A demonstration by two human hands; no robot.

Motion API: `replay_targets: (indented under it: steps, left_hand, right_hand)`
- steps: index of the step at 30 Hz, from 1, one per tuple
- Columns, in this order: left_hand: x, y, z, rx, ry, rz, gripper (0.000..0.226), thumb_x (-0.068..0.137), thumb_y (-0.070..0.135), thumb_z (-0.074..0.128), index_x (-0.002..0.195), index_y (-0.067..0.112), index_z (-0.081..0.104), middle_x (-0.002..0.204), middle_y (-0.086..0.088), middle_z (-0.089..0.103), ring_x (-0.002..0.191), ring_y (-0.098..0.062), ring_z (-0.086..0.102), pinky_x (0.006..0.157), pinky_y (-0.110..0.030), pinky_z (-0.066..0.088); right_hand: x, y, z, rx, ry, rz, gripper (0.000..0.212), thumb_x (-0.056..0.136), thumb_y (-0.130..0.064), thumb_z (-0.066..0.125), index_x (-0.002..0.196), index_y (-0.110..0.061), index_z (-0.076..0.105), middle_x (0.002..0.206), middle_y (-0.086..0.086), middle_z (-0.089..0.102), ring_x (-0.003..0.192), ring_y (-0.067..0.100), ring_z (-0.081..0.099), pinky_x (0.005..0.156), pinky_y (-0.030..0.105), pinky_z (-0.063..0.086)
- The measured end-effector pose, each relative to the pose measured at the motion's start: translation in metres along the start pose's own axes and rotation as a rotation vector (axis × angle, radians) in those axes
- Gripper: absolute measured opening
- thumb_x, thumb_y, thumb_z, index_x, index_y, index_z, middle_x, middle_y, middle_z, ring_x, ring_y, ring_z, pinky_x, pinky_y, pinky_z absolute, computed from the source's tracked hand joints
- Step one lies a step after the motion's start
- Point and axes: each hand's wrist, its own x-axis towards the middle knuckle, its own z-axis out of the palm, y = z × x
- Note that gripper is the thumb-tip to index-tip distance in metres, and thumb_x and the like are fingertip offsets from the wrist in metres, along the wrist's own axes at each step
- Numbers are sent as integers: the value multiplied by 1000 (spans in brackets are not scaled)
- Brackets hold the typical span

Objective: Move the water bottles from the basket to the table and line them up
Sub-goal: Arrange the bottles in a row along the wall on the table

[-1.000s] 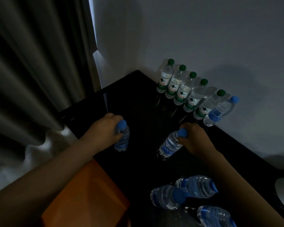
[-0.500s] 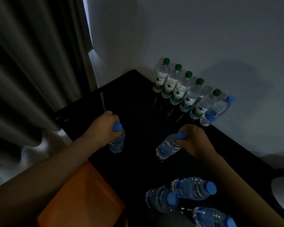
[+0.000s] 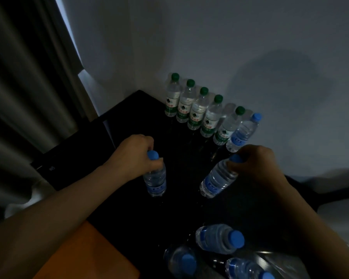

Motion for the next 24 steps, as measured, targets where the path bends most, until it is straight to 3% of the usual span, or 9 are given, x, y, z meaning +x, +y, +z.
replay_targets:
  steps: [4, 8, 12, 17, 24]
  left_hand:
    - [29, 27, 12, -36, -33, 55, 34, 70, 31, 76, 66, 12, 49, 65, 3, 45, 56, -7, 41, 50, -22, 26]
    - [61, 53, 25, -26, -51, 125, 32, 69, 32, 76, 72, 7, 56, 68, 0, 48, 60, -11, 45, 52, -24, 31]
    - [90, 73, 40, -32, -41, 155, 33, 67, 34, 77, 71, 9, 56, 69, -3, 53, 58, -11, 46, 51, -24, 34]
    - [123, 95, 56, -19, -71, 197, 34, 67, 37, 76, 68, 11, 54, 60, 1, 51, 52, -8, 43, 47, -22, 30]
    - [155, 116, 74, 35, -66, 270, 36, 70, 40, 74, 67, 10, 53, 53, 5, 42, 47, -6, 35, 46, -23, 25]
  right_hand:
    - [12, 16, -20, -23, 36, 50, 19, 73, -27, 77, 81, -19, 62, 76, -4, 61, 69, 6, 59, 67, 30, 56]
    - [22, 35, -37, -19, 87, 62, 23, 76, -22, 76, 91, -8, 67, 87, 8, 67, 78, 19, 63, 75, 41, 57]
    - [35, 58, -51, -3, 145, 69, 22, 78, -20, 75, 92, -5, 68, 89, 11, 68, 79, 22, 63, 74, 44, 56]
    - [61, 87, -60, -21, 200, 98, 26, 77, -22, 76, 95, -4, 70, 90, 11, 69, 78, 20, 61, 68, 32, 51]
    - [94, 124, -61, -6, 234, 138, 27, 78, -17, 74, 99, 0, 69, 94, 15, 69, 84, 24, 63, 77, 44, 55]
